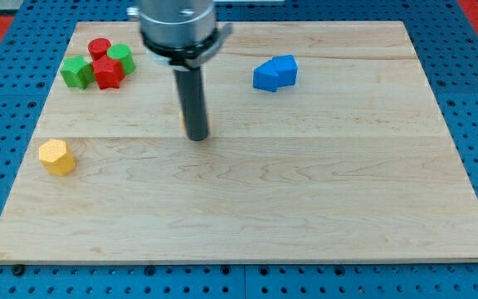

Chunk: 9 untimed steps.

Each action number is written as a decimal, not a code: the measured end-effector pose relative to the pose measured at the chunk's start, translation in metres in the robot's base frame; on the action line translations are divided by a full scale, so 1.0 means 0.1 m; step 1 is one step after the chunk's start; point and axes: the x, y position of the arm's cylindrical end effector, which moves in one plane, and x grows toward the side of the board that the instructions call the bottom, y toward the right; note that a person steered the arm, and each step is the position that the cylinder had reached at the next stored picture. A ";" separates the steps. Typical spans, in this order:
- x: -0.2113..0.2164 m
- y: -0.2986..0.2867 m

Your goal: Slide the yellow heart up and right a bit

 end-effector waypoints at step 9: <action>0.20 0.69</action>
